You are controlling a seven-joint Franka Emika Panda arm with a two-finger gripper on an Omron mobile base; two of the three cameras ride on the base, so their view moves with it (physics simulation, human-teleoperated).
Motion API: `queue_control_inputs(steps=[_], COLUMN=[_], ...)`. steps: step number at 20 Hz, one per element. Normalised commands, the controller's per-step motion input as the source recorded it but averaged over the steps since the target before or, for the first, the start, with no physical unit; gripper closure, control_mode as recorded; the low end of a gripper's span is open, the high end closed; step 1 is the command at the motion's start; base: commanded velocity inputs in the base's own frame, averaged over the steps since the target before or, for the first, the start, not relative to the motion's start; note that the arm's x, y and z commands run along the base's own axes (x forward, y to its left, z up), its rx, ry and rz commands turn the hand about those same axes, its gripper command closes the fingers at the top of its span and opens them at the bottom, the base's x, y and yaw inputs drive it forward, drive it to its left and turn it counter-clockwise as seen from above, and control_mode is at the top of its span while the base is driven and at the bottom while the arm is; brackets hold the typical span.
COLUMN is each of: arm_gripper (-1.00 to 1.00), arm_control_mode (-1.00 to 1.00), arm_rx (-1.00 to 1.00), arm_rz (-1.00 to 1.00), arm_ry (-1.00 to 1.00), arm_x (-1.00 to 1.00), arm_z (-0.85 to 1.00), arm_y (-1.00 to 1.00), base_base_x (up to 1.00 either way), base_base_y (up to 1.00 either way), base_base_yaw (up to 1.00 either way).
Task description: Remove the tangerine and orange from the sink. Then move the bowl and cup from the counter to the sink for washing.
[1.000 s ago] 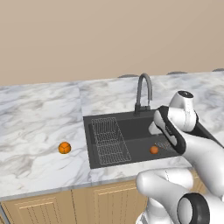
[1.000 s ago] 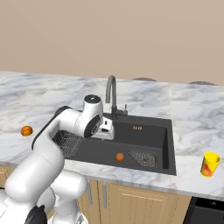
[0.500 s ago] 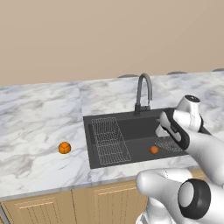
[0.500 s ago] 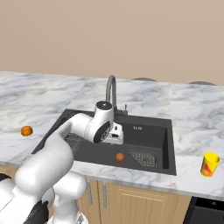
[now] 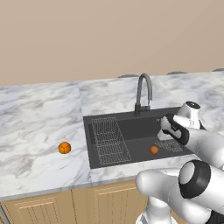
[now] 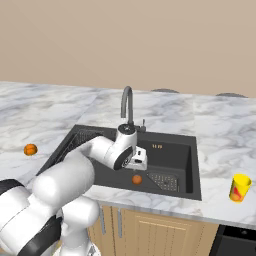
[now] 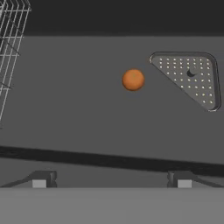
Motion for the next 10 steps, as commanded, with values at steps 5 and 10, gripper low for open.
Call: queue_control_inputs(steps=[5, 10], arm_gripper=[-1.0, -1.0], arm_control_mode=[-1.0, -1.0], arm_rx=[0.0, 0.0], arm_rz=[0.0, 0.0], arm_ry=[0.0, 0.0], arm_x=[0.26, 0.24], arm_z=[-0.32, -0.26], arm_y=[-0.04, 0.0], base_base_x=[0.0, 0.0], base_base_y=[0.0, 0.0], base_base_yaw=[0.0, 0.0])
